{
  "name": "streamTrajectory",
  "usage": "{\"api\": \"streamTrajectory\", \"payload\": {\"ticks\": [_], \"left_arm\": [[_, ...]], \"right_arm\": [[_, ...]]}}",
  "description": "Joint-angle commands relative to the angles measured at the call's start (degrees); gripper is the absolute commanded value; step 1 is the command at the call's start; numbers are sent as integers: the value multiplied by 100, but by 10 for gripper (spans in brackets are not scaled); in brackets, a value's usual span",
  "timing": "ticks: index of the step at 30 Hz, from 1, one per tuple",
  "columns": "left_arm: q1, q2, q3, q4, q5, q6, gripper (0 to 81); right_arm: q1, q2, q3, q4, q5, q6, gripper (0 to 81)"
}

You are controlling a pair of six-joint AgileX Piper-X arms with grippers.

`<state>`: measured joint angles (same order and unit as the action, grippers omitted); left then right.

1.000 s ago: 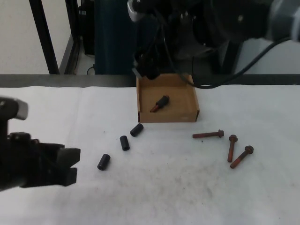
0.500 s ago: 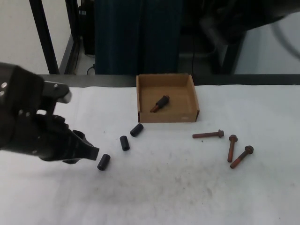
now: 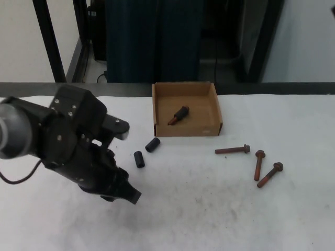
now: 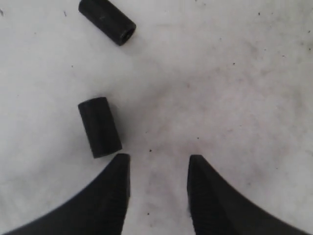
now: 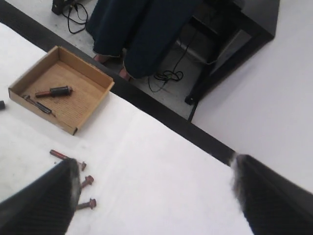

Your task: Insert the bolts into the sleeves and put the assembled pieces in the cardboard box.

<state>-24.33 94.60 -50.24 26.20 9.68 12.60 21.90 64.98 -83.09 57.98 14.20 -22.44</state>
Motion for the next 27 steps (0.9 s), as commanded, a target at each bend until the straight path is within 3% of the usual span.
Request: {"api": "streamTrajectory", "payload": {"ticks": [1, 12, 27], "left_arm": [[-27, 6, -73, -112, -129, 97, 375], [-27, 40, -286, -603, -693, 287, 375], [-27, 482, -350, -540, -704, 56, 375]], "right_arm": [[-245, -107, -6, 231, 10, -35, 806], [-494, -148, -6, 263, 10, -35, 806], [-494, -148, -6, 263, 10, -35, 806]]}}
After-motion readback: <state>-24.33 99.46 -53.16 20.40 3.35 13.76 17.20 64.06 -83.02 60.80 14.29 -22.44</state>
